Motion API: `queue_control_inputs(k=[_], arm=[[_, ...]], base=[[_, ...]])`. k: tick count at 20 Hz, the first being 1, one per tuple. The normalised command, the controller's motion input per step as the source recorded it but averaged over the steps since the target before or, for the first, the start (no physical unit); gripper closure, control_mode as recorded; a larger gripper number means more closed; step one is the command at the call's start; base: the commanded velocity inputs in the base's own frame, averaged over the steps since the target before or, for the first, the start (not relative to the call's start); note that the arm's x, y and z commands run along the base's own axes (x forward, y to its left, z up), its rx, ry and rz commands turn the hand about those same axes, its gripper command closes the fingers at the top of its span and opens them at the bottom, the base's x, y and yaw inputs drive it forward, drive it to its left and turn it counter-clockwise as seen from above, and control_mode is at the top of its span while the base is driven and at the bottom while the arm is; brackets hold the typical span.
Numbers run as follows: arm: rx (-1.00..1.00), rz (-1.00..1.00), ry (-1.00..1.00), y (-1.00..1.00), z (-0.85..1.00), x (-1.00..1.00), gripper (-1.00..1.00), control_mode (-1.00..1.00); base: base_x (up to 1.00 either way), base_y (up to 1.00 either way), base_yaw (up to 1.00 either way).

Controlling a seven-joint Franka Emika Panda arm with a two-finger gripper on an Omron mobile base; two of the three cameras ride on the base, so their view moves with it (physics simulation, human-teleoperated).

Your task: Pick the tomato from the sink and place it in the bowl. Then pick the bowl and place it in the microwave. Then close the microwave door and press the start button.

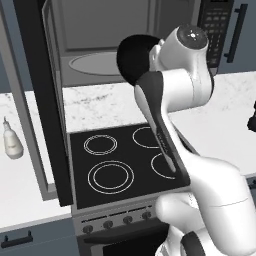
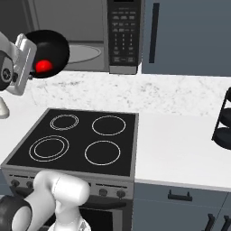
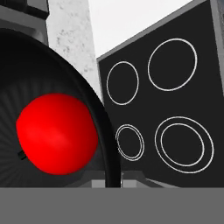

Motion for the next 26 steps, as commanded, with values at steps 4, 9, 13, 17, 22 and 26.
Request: queue_control_inputs(k=[4,9,13,17,22,26], arm=[[-0.05,0.11,0.0,0.0,0.37,0.46,1.0,-1.0],[-0.03,0.11,0.01,-0.1,0.32,0.37,1.0,-1.0],[-0.06,0.08,0.11,0.0,-0.01,0.59,1.0,-1.0],[-0.06,0.09,0.1,0.0,-0.09,0.67,1.0,-1.0],[-0.06,0.11,0.02,0.0,-0.1,0.53,1.0,-1.0],[-0.05,0.12,0.0,0.0,-0.12,0.54,1.0,-1.0]], base=[[0.0,0.0,0.0],[0.0,0.0,0.0],[0.0,0.0,0.0],[0.0,0.0,0.0],[0.0,0.0,0.0],[0.0,0.0,0.0]])
